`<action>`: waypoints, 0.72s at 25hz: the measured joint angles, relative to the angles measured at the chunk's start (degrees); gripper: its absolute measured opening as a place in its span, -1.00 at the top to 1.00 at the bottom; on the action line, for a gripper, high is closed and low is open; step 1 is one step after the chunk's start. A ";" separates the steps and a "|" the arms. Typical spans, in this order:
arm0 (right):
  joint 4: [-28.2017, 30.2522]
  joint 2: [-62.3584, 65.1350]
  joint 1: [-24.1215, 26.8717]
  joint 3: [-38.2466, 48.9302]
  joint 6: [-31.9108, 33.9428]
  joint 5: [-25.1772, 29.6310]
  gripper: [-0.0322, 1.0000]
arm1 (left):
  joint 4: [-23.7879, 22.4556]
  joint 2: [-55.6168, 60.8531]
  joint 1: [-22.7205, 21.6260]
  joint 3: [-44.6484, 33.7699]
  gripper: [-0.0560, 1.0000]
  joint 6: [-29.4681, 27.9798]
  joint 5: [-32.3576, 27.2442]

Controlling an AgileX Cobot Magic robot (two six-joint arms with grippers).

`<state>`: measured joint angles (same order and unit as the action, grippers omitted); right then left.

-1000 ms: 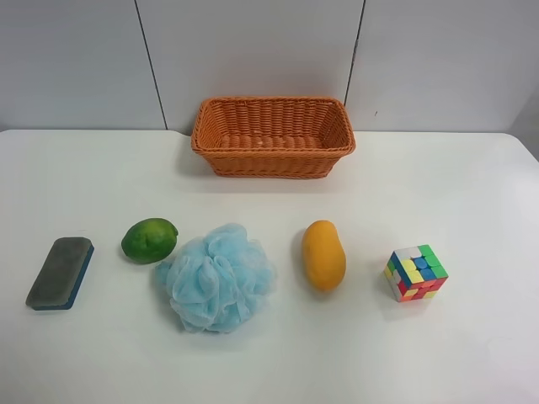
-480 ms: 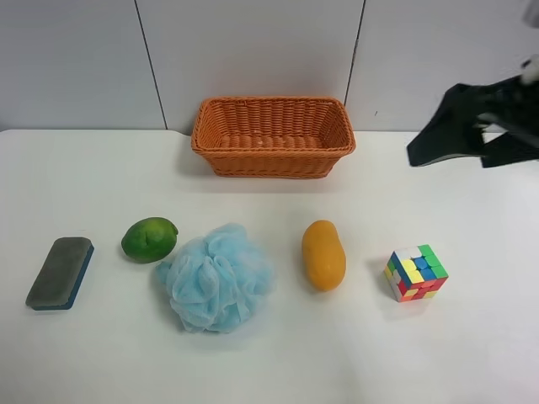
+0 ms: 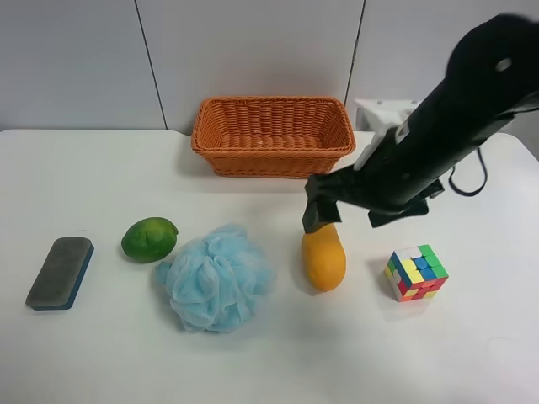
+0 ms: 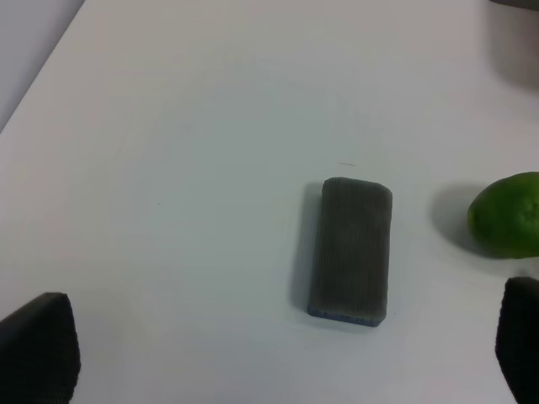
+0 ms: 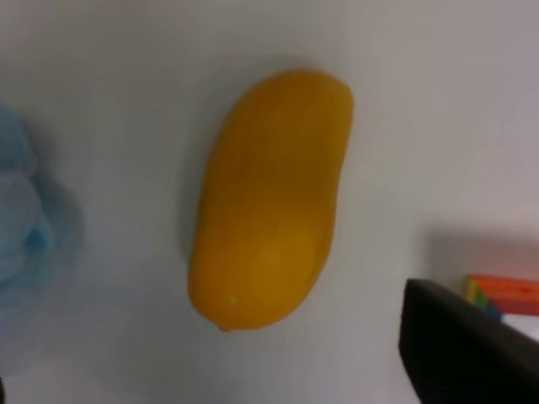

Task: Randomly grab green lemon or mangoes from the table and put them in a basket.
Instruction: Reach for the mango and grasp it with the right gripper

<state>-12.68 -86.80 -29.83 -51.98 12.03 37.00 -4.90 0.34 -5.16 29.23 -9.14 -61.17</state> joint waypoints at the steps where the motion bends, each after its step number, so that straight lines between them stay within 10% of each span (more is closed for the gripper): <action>1: 0.95 -2.10 -0.67 0.00 1.42 -0.22 -0.84 | 0.00 0.00 0.00 0.00 -0.99 0.00 0.00; 18: 14.02 -10.39 -3.79 0.00 21.85 -3.51 -0.84 | 0.00 0.00 0.00 0.00 -0.99 0.00 0.00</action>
<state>1.34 -97.19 -33.62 -51.98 33.89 33.49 -4.90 0.34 -5.16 29.23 -9.14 -61.17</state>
